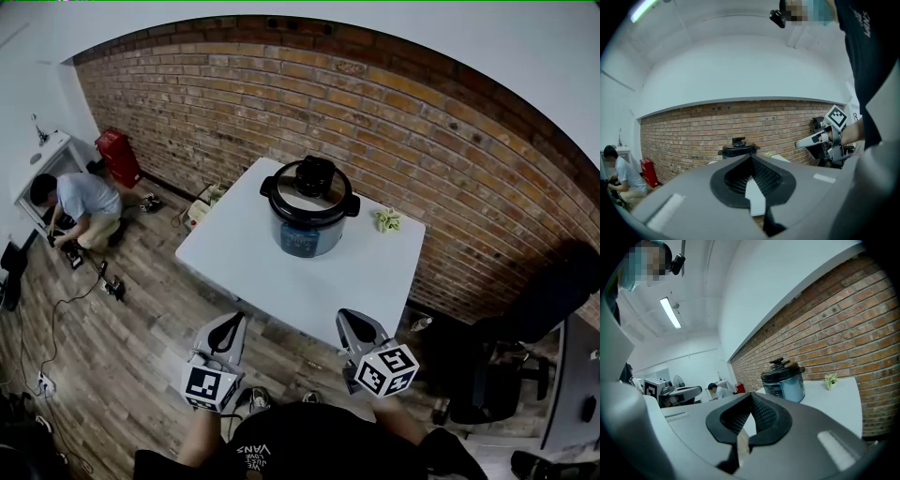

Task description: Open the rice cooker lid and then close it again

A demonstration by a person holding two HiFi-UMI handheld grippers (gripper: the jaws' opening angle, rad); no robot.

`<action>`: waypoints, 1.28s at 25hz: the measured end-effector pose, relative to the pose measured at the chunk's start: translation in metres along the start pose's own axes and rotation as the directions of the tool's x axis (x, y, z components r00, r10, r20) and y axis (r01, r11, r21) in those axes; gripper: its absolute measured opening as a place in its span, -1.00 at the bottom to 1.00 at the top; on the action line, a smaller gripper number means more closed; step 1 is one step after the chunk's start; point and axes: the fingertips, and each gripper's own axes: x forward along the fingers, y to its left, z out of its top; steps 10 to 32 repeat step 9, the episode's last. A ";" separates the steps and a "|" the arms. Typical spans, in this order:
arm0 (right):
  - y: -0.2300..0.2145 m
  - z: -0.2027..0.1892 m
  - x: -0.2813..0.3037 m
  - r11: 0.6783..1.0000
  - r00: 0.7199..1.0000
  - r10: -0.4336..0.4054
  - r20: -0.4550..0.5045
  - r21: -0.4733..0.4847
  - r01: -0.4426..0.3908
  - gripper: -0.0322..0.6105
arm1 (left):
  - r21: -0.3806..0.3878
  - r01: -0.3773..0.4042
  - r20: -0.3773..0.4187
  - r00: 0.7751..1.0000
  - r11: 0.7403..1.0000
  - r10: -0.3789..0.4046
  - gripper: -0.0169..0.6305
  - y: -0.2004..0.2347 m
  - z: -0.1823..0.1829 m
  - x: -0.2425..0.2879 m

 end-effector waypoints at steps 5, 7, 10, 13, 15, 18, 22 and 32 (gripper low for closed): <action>-0.001 -0.003 0.003 1.000 1.000 -0.018 -0.009 -0.003 0.018 -0.89 | -0.013 0.008 0.004 1.000 1.000 -0.008 -0.94 0.002 -0.002 0.002; 0.000 -0.002 0.005 1.000 1.000 -0.018 -0.009 0.003 0.018 -0.89 | -0.015 0.017 0.006 1.000 1.000 -0.017 -0.94 0.003 -0.002 0.003; 0.001 -0.001 0.008 1.000 1.000 -0.016 -0.008 0.015 0.016 -0.89 | -0.018 0.030 0.007 1.000 0.999 -0.030 -0.94 0.004 -0.002 0.004; 0.001 -0.001 0.008 1.000 1.000 -0.016 -0.008 0.015 0.016 -0.89 | -0.018 0.030 0.007 1.000 0.999 -0.030 -0.94 0.004 -0.002 0.004; 0.001 -0.001 0.008 1.000 1.000 -0.016 -0.008 0.015 0.016 -0.89 | -0.018 0.030 0.007 1.000 0.999 -0.030 -0.94 0.004 -0.002 0.004; 0.001 -0.001 0.008 1.000 1.000 -0.016 -0.008 0.015 0.016 -0.89 | -0.018 0.030 0.007 1.000 0.999 -0.030 -0.94 0.004 -0.002 0.004; 0.001 -0.001 0.008 1.000 1.000 -0.016 -0.008 0.015 0.016 -0.89 | -0.018 0.030 0.007 1.000 0.999 -0.030 -0.94 0.004 -0.002 0.004; 0.001 -0.001 0.008 1.000 1.000 -0.016 -0.008 0.015 0.016 -0.89 | -0.018 0.030 0.007 1.000 0.999 -0.030 -0.94 0.004 -0.002 0.004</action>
